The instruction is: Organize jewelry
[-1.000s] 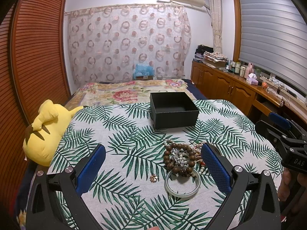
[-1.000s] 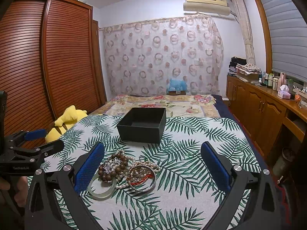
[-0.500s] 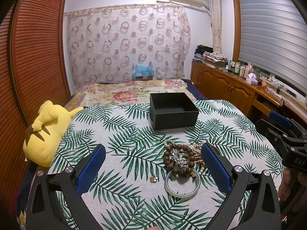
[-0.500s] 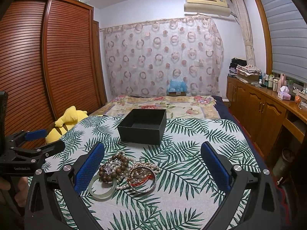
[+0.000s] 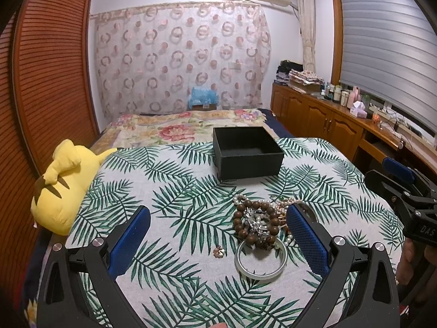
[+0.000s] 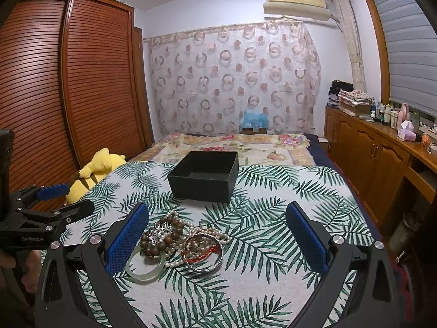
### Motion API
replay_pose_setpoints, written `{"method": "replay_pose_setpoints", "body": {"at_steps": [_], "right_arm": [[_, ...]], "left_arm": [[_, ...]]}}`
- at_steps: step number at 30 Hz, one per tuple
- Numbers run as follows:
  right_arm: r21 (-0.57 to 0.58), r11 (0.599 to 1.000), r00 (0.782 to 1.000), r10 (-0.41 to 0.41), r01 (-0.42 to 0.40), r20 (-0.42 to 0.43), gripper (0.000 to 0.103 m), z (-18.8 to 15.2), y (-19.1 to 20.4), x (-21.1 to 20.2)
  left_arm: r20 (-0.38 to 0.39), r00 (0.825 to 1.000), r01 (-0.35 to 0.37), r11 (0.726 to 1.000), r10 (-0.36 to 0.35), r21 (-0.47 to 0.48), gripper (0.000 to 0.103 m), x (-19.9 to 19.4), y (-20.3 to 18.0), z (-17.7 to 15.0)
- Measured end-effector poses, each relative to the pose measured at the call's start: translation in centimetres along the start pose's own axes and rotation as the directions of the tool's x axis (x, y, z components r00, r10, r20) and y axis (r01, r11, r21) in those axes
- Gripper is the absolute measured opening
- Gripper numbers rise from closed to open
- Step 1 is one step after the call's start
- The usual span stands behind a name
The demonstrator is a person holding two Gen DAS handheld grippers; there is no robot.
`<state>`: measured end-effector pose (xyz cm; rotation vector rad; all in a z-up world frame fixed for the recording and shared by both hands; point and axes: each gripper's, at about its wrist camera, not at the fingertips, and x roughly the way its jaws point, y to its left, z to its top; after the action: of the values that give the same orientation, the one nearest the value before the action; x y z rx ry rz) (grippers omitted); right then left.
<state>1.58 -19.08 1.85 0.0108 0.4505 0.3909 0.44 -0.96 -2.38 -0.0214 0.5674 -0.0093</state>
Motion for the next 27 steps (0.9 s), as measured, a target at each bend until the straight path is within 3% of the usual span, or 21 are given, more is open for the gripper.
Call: {"method": "replay_pose_setpoints", "body": {"at_steps": [12,18,27], "right_arm": [[-0.042,0.995,0.986,0.080,-0.087,-0.144,0.096,-2.9,-1.4,4.4],[-0.054,0.985,0.952,0.144,-0.165,-0.270,0.086,-4.4,-0.9,7.6],[-0.092,0.971,0.905,0.168,-0.220,-0.391,0.085,-5.5,0.2,10.9]], "left_arm": [[-0.107,0.993,0.055,0.998,-0.054,0.004,0.096,3.0,0.9,-1.4],[-0.157,0.985,0.078,0.997,-0.075,0.014,0.096,4.2,0.9,-2.0],[-0.218,0.969,0.121,0.993,-0.117,0.005,0.096,6.0,1.3,-2.8]]}}
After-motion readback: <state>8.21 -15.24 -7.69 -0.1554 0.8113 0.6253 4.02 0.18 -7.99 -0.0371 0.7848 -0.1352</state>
